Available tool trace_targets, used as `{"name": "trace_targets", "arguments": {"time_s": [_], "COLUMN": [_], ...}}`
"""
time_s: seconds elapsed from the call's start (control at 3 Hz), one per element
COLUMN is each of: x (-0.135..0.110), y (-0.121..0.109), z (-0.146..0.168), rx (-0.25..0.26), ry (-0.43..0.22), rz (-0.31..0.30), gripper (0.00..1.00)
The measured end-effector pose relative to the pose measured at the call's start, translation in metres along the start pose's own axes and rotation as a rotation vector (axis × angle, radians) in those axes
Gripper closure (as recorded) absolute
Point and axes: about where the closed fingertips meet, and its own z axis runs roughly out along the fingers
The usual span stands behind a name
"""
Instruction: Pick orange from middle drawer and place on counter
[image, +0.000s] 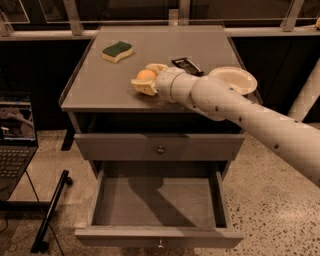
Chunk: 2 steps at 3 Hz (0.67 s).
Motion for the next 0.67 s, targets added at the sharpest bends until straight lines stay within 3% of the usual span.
{"name": "trace_targets", "arguments": {"time_s": [0.67], "x": [-0.0002], "y": [-0.0004], "z": [0.0020], "rx": [0.000], "ry": [-0.001], "rz": [0.000], "gripper": [0.59]}}
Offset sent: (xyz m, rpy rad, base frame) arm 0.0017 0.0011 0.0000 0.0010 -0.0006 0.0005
